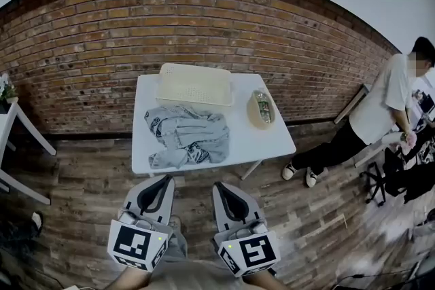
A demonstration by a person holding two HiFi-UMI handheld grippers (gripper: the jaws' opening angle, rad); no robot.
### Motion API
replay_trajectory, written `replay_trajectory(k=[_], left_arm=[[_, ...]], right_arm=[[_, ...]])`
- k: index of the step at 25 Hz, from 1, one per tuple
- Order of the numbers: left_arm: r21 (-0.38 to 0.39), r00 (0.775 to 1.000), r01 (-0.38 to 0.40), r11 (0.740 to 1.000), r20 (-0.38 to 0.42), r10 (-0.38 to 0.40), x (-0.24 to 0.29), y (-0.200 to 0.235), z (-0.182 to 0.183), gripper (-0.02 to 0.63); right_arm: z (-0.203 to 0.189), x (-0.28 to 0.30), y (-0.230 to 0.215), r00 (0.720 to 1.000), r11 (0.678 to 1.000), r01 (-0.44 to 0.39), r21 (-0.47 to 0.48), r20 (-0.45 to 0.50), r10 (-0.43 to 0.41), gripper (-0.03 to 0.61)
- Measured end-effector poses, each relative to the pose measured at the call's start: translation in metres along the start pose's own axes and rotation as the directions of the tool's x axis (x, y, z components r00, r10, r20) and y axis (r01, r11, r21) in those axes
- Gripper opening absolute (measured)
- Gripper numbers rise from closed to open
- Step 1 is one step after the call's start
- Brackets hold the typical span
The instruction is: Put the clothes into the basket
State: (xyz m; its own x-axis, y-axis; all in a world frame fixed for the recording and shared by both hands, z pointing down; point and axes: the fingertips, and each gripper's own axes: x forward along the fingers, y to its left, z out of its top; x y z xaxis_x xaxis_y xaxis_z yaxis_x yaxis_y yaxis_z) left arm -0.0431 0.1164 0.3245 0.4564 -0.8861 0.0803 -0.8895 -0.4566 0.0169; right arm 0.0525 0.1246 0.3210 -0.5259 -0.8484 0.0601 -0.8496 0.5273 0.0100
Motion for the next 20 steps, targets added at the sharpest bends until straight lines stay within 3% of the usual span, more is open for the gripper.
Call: replay_trajectory(k=[11,20], left_arm=[[-0.016,0.997,0.056,0.998,-0.046,-0.057,0.087,0.070,-0.002,0.008],[-0.016,0.989,0.119,0.993,-0.091,-0.120,0.147,0.101,-0.015,0.008]], right_arm=[[-0.001,0.103,-0.030,0.998,1.000,0.028,0.008,-0.053,-0.028,0.006],[-0.017,0.158,-0.063,0.994,0.997,0.079,0.028,-0.083,-0.076,0.006]])
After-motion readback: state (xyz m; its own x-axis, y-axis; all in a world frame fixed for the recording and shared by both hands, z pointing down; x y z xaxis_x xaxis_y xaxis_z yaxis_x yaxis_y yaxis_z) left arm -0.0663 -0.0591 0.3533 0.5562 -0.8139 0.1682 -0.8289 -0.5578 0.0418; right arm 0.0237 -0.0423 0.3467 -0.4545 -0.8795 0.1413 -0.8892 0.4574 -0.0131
